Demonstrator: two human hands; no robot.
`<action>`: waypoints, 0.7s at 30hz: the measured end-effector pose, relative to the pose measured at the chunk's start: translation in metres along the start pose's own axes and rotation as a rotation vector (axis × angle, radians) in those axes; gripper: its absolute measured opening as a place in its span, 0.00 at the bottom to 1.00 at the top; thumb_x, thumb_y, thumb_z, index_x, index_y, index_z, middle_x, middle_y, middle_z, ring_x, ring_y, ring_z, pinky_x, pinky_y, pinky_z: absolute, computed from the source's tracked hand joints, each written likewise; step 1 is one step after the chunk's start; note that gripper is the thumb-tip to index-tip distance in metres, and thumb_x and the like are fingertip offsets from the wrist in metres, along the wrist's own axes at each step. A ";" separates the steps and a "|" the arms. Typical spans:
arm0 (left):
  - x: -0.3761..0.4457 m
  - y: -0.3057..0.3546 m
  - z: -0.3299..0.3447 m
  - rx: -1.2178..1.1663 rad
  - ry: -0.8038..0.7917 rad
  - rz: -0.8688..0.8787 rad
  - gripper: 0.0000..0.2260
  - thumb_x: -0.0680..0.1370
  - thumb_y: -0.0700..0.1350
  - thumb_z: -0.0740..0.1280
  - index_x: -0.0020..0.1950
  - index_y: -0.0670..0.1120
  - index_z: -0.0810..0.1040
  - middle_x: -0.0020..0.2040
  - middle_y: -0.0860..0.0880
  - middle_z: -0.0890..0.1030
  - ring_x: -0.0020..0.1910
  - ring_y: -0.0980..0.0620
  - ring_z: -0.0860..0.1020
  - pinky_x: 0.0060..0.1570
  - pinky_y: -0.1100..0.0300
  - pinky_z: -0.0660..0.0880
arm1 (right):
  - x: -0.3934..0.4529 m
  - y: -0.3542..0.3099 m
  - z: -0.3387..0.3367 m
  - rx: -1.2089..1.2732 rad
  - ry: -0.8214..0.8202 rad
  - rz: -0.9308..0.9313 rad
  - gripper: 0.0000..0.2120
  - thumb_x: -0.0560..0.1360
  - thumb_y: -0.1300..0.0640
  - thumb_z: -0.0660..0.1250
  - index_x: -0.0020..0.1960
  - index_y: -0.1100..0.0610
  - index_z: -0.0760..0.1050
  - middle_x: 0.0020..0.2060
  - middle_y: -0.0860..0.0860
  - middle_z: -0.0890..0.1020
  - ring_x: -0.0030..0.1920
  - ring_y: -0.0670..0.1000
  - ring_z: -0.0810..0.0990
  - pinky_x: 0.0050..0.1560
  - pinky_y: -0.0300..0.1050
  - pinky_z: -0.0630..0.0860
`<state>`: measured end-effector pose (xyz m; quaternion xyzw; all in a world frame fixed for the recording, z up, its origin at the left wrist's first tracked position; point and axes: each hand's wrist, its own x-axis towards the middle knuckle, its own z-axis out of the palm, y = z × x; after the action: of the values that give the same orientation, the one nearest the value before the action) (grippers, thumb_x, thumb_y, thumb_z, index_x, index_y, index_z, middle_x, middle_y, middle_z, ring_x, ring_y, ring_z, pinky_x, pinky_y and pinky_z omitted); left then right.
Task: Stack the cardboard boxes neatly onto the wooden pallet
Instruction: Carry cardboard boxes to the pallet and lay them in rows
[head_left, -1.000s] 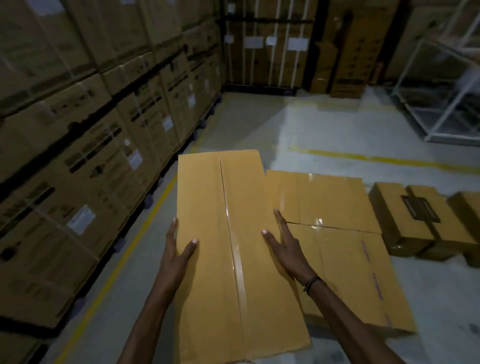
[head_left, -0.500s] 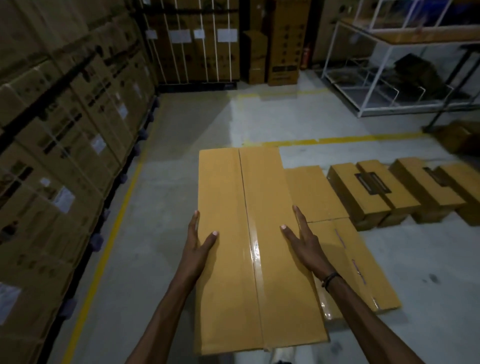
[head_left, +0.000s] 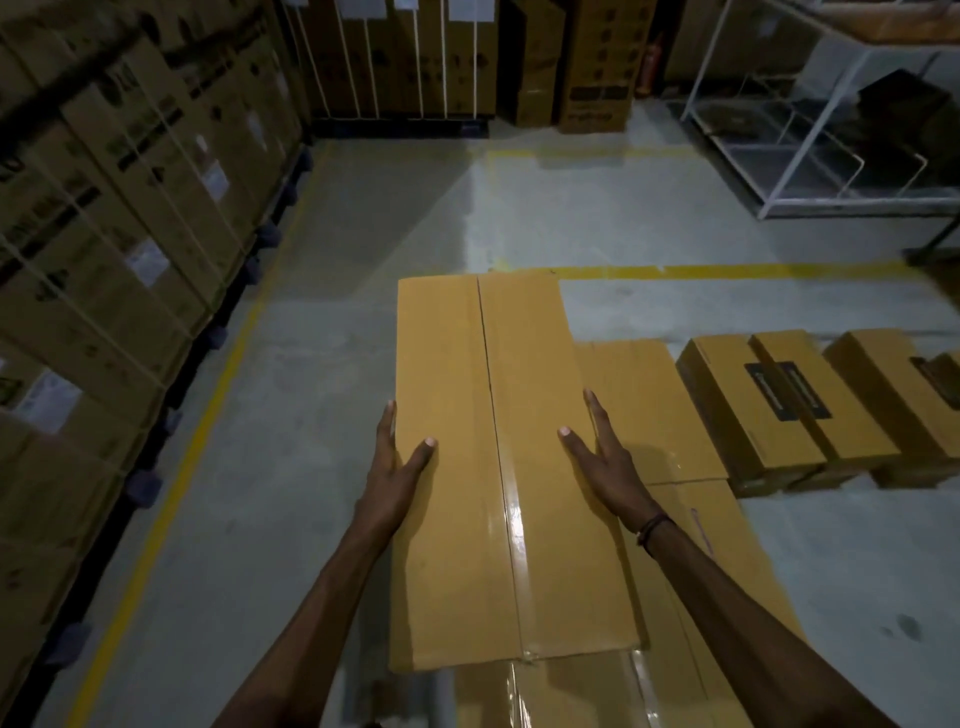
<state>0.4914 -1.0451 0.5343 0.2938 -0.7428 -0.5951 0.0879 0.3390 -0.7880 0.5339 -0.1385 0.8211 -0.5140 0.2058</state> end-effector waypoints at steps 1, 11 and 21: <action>0.023 -0.008 0.005 0.002 0.000 -0.002 0.40 0.78 0.68 0.67 0.81 0.70 0.46 0.84 0.56 0.57 0.80 0.48 0.63 0.77 0.36 0.63 | 0.021 0.009 0.004 -0.002 0.002 0.006 0.36 0.83 0.41 0.63 0.85 0.38 0.47 0.84 0.43 0.53 0.83 0.53 0.55 0.78 0.57 0.57; 0.246 -0.136 0.070 -0.037 -0.050 0.000 0.39 0.81 0.59 0.68 0.84 0.64 0.46 0.84 0.53 0.59 0.79 0.47 0.64 0.76 0.40 0.65 | 0.225 0.139 0.057 -0.023 0.041 0.092 0.37 0.82 0.37 0.61 0.84 0.36 0.44 0.84 0.43 0.52 0.83 0.53 0.56 0.80 0.59 0.56; 0.369 -0.260 0.129 -0.037 -0.085 -0.010 0.43 0.76 0.67 0.66 0.84 0.63 0.45 0.85 0.55 0.54 0.82 0.49 0.58 0.79 0.40 0.60 | 0.350 0.266 0.100 -0.032 0.024 0.151 0.37 0.83 0.38 0.61 0.85 0.41 0.46 0.84 0.44 0.53 0.83 0.53 0.56 0.75 0.47 0.55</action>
<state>0.2161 -1.1687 0.1749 0.2703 -0.7333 -0.6212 0.0586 0.0758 -0.9048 0.1872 -0.0734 0.8397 -0.4857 0.2316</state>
